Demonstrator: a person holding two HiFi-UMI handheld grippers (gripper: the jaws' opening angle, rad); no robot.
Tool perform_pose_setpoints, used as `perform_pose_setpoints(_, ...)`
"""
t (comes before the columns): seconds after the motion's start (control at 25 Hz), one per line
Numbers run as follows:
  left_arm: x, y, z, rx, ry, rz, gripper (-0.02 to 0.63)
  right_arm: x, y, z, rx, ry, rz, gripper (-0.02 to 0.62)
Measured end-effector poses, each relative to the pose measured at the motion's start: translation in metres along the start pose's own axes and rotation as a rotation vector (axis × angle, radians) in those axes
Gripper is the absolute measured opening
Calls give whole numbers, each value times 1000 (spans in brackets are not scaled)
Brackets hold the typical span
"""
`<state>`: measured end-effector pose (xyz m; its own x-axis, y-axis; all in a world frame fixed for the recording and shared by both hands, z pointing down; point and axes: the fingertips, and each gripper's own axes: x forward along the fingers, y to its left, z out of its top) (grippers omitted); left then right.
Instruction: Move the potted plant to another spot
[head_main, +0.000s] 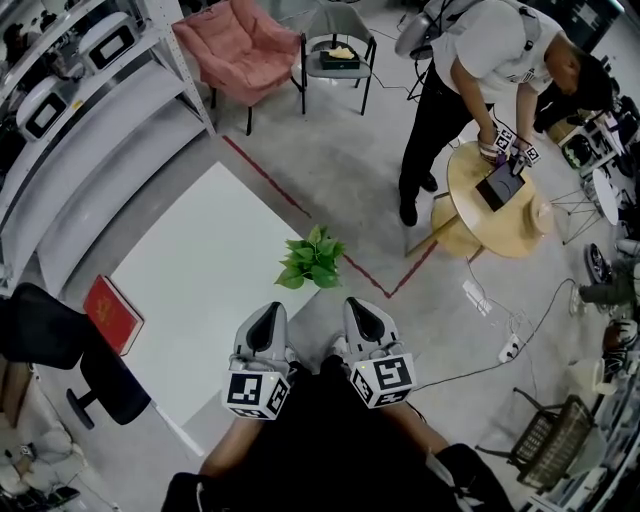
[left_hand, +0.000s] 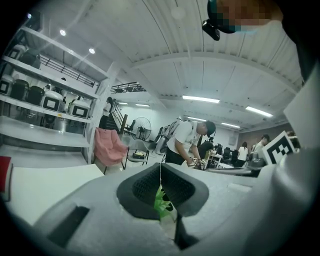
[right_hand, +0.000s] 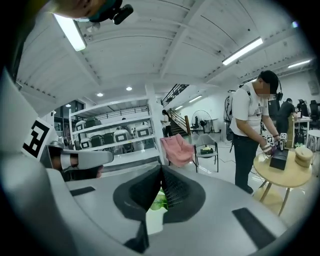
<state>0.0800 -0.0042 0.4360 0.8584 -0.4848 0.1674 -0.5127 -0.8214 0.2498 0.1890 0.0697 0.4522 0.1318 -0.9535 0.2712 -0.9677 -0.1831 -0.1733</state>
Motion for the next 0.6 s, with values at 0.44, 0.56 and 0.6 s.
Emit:
perform_pose_setpoints(0.44,0,-11,-3,-1,9,-3,17,-7,-1,-2,-28,13,-4,12)
perform_pose_setpoints(0.56,0,-10,-5,-4,12,-3,18,-7,0,-4,-27,15,0,12)
perform_pose_setpoints(0.6,0,-10,-5,-4,11,-4,18,-7,1,-4,-28,15,2,12)
